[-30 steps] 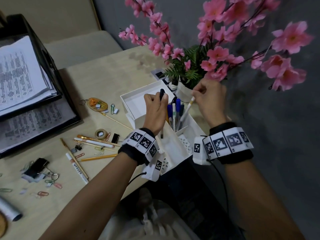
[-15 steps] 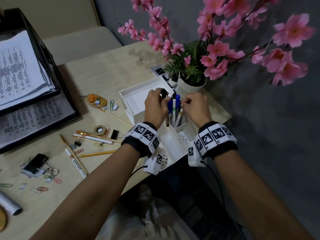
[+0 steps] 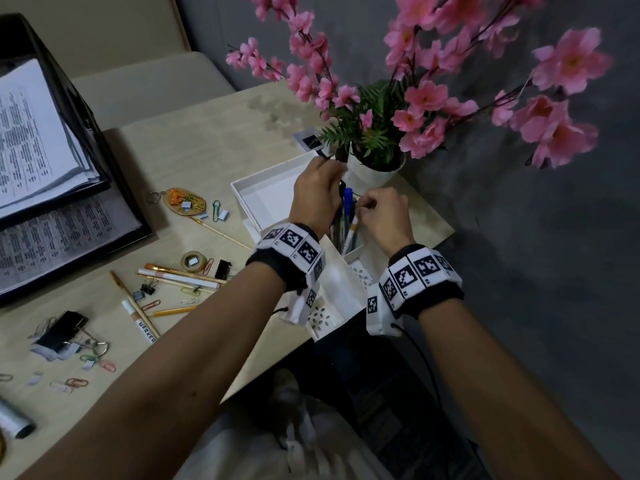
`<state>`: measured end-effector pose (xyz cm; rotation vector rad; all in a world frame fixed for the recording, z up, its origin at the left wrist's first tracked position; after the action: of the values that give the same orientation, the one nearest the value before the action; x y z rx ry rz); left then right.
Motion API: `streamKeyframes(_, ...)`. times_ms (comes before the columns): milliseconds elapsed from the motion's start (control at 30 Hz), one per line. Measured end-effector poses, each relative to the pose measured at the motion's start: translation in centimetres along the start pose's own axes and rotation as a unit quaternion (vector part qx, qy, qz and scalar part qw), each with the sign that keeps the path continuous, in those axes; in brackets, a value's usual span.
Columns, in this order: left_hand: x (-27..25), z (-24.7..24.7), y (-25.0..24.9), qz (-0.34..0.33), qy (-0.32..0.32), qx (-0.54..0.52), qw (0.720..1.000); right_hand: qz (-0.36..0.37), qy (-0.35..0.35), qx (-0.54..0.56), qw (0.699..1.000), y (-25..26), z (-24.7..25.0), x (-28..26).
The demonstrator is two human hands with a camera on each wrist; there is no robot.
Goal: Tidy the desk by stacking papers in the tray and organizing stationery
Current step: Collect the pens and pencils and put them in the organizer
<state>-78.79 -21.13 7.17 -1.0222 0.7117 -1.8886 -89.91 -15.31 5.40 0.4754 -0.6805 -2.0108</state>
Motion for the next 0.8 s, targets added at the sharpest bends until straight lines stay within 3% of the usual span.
streamKeyframes(67, -0.3, 0.1, 0.4, 0.017, 0.000, 0.001, 1.000, -0.003, -0.002, 0.011, 1.000, 0.1, -0.1, 0.2)
streamKeyframes(200, -2.0, -1.3, 1.9, 0.033, 0.101, 0.098, 0.989, 0.025, 0.023, -0.002, 0.999, 0.7, -0.1, 0.2)
streamKeyframes(267, -2.9, -1.2, 2.1, 0.012, 0.081, 0.132, 0.988, 0.038, 0.025, 0.003, 0.999, 1.3, 0.0, 0.0)
streamKeyframes(367, -3.9, -0.1, 3.3, 0.064, 0.018, 0.116, 0.991, 0.050, 0.010, 0.035, 0.998, 1.8, -0.3, 0.1)
streamKeyframes(467, -3.4, 0.2, 3.6, 0.078, 0.030, 0.059, 0.995, 0.043, 0.017, 0.030, 0.998, 2.0, -1.1, 0.4)
streamKeyframes(633, -2.0, 0.3, 2.7, 0.041, 0.035, 0.046, 0.998, 0.039, -0.009, 0.022, 0.999, 1.9, -1.0, 0.7)
streamKeyframes(800, -1.3, -0.9, 3.8, 0.093, 0.134, 0.122, 0.979, 0.052, -0.001, 0.012, 0.999, 2.5, -0.7, 0.5)
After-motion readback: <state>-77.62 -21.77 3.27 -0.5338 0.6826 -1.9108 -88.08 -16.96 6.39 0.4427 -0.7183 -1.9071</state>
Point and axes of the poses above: each hand's wrist, its own x-axis towards the middle knuckle, its own z-axis out of the back of the hand, y = z × x, the point moved 6 cm from there along x, towards the middle knuckle
